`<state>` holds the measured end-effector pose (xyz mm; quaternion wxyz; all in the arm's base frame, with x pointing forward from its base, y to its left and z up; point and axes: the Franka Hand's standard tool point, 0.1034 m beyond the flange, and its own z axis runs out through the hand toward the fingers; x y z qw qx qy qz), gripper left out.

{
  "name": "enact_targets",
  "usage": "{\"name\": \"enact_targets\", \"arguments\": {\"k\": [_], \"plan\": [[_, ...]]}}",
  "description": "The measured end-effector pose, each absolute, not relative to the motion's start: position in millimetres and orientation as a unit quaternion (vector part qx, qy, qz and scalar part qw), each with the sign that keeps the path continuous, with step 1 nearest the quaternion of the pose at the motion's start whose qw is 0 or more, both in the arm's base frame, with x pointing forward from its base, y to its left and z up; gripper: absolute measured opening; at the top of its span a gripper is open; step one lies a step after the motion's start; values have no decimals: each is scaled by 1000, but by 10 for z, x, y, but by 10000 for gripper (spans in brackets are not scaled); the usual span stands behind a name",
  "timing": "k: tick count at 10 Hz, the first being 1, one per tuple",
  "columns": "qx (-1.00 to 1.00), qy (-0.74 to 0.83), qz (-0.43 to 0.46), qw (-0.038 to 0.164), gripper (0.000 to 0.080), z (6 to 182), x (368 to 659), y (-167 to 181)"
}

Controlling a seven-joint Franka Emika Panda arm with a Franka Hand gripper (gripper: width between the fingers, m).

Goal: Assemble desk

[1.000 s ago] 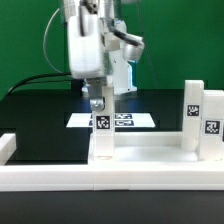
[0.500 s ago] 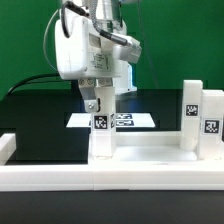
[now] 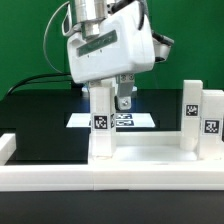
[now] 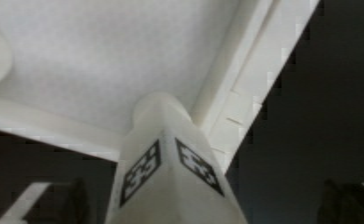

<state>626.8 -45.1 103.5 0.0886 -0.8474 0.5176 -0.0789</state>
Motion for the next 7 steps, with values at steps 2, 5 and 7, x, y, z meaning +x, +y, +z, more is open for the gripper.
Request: {"name": "enact_targets", "arguments": {"k": [2, 5, 7], "plan": [[-905, 413, -78, 68, 649, 1043, 6272, -443], [-945, 314, -68, 53, 649, 1109, 6367, -438], [-943, 322, -67, 53, 417, 1109, 6367, -439]]}}
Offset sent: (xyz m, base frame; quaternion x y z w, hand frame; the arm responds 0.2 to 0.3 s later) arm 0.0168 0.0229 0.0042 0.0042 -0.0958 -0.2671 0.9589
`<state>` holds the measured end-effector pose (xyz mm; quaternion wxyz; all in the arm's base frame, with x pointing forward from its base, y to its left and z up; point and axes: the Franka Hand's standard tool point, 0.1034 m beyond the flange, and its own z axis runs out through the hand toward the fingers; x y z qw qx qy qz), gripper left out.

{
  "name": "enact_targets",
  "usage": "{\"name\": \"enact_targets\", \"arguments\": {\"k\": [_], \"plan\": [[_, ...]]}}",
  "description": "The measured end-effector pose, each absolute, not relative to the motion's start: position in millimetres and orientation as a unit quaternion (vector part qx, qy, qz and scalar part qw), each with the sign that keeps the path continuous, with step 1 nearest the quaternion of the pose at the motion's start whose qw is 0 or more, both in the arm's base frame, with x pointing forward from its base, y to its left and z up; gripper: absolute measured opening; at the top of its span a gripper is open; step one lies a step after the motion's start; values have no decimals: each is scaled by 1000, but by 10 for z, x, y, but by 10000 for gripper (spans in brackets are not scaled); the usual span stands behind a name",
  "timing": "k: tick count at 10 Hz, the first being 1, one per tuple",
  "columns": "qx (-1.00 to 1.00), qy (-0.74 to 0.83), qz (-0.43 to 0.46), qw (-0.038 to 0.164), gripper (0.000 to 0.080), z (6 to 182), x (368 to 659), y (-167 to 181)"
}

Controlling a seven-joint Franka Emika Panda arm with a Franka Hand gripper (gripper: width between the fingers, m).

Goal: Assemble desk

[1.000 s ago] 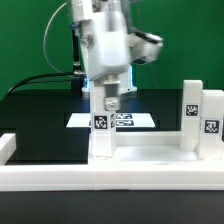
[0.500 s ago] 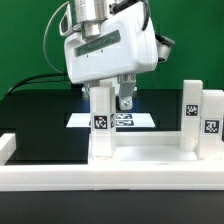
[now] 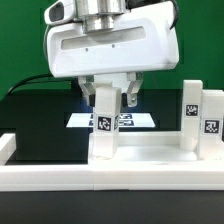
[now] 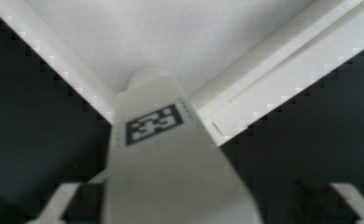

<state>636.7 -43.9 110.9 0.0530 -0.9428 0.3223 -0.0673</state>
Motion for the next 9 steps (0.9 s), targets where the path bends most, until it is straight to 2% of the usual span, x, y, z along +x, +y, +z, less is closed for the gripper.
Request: {"name": "enact_targets", "arguments": {"k": [1, 2, 6, 8, 9], "plan": [[-938, 335, -66, 52, 417, 1104, 6355, -461], [-925, 371, -63, 52, 314, 1098, 6343, -494], [-772, 631, -38, 65, 305, 1071, 6303, -569], [-644, 758, -13, 100, 298, 1063, 6298, -588], [-608, 787, -4, 106, 298, 1062, 6296, -590]]}}
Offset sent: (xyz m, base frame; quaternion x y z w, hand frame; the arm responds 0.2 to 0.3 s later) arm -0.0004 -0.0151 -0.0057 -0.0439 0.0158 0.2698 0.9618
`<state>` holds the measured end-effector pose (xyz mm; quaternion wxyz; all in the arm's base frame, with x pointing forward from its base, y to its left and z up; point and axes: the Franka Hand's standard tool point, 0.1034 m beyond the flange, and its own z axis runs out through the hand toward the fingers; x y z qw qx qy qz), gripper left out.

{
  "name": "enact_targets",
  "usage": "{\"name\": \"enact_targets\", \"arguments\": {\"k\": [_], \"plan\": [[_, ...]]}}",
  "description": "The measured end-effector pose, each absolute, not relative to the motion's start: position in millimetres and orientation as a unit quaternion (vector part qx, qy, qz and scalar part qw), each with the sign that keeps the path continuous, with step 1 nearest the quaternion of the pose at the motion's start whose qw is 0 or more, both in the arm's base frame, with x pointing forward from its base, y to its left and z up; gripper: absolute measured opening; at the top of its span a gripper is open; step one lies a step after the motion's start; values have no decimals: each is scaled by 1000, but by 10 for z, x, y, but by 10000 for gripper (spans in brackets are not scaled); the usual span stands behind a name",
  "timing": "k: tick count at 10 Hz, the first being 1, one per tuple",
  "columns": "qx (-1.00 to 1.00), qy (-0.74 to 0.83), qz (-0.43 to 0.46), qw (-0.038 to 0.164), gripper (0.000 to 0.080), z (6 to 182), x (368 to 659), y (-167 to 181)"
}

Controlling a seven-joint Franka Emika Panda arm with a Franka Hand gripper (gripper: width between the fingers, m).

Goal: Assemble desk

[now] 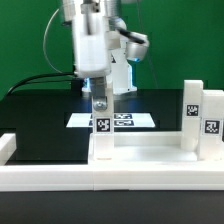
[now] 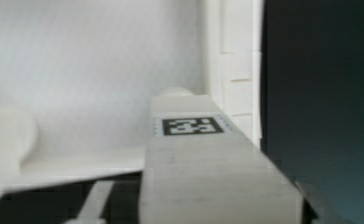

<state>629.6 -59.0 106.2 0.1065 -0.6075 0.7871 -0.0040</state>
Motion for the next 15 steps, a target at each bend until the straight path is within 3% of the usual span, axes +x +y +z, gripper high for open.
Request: {"name": "enact_targets", "arguments": {"k": [4, 5, 6, 11, 13, 15], "plan": [[-616, 781, -5, 103, 319, 1055, 6292, -570], [-685, 723, -15, 94, 534, 1049, 6288, -531], [-754, 650, -20, 92, 618, 1031, 6275, -499], [-874, 477, -52, 81, 649, 1028, 6243, -555], [-949, 301, -71, 51, 649, 1118, 6300, -739], [-956, 282, -70, 49, 617, 1086, 6275, -728]]}}
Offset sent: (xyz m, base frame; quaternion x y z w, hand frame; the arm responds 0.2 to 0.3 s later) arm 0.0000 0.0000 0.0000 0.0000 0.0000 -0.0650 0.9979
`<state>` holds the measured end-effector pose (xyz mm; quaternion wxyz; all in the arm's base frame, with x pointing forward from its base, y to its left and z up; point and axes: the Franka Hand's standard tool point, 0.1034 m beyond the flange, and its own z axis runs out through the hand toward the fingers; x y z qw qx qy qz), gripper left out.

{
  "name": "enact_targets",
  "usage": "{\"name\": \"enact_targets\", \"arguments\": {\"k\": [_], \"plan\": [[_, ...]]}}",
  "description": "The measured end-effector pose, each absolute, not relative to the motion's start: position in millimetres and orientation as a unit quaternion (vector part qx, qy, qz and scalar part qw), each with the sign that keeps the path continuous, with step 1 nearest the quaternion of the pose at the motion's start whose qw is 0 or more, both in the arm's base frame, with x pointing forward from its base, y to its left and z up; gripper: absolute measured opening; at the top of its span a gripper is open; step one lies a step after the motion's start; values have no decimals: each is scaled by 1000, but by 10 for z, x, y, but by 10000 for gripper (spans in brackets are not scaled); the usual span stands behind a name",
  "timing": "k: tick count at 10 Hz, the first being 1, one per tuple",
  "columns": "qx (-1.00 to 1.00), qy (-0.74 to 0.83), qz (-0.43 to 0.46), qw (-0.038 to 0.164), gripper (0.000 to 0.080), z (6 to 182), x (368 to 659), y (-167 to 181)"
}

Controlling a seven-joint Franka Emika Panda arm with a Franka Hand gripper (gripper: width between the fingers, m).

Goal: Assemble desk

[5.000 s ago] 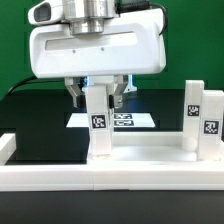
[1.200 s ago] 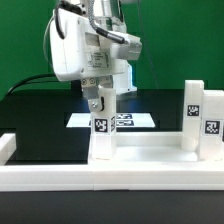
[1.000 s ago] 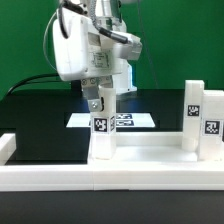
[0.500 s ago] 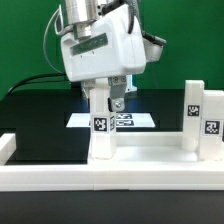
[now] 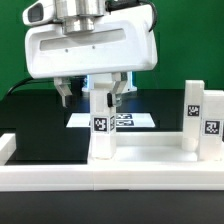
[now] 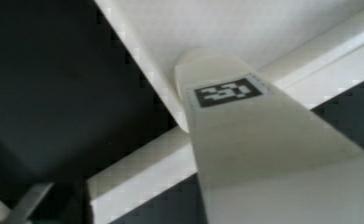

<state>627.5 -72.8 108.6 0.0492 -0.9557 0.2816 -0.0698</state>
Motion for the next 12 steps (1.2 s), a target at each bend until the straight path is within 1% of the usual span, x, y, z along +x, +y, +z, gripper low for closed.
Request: {"name": "enact_targets", "arguments": {"k": [1, 2, 3, 6, 7, 9, 10, 11, 12], "plan": [[-952, 294, -69, 50, 444, 1086, 6275, -731], [-951, 296, -69, 50, 444, 1085, 6275, -730], [-944, 319, -68, 52, 295, 1082, 6273, -731], [-907, 412, -61, 58, 291, 1079, 6269, -733], [-875, 476, -54, 62, 291, 1078, 6264, -723], [-764, 640, -29, 78, 291, 1084, 6278, -686], [-689, 719, -13, 92, 291, 1065, 6292, -659], [-626, 773, 3, 102, 291, 1051, 6291, -647], [-586, 804, 7, 102, 291, 1051, 6293, -618]]}}
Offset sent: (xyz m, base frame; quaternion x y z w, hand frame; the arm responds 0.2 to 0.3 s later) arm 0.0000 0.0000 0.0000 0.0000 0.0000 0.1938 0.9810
